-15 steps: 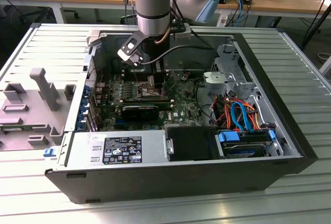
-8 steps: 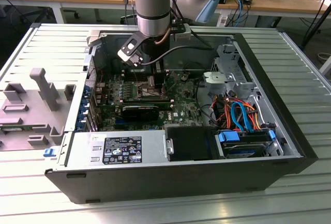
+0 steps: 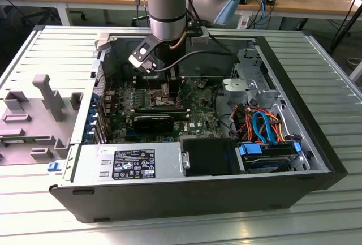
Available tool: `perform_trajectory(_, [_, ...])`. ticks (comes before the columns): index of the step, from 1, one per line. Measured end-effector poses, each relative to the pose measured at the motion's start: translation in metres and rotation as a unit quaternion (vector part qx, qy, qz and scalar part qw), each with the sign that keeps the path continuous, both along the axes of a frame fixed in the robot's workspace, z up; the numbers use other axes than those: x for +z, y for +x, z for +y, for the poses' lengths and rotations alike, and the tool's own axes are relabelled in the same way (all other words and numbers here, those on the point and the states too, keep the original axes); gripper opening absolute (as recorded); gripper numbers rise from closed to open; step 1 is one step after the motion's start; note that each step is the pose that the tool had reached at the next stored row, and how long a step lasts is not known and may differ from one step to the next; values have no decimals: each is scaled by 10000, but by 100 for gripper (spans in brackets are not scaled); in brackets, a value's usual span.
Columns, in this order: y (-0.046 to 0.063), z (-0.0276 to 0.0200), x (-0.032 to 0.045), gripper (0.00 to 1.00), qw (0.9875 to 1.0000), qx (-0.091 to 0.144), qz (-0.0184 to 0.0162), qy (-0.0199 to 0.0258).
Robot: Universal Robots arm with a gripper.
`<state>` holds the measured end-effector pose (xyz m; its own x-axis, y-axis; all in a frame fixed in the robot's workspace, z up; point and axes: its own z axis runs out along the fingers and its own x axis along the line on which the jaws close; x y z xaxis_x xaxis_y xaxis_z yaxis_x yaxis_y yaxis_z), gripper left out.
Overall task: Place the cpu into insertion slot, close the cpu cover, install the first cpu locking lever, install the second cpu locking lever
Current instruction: 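Place the cpu into insertion slot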
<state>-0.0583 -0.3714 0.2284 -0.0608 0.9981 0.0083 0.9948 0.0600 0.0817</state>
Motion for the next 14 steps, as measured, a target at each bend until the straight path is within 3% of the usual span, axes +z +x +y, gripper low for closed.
perform_trajectory(14, [0, 0, -26, 54, 10000, 0, 0, 0])
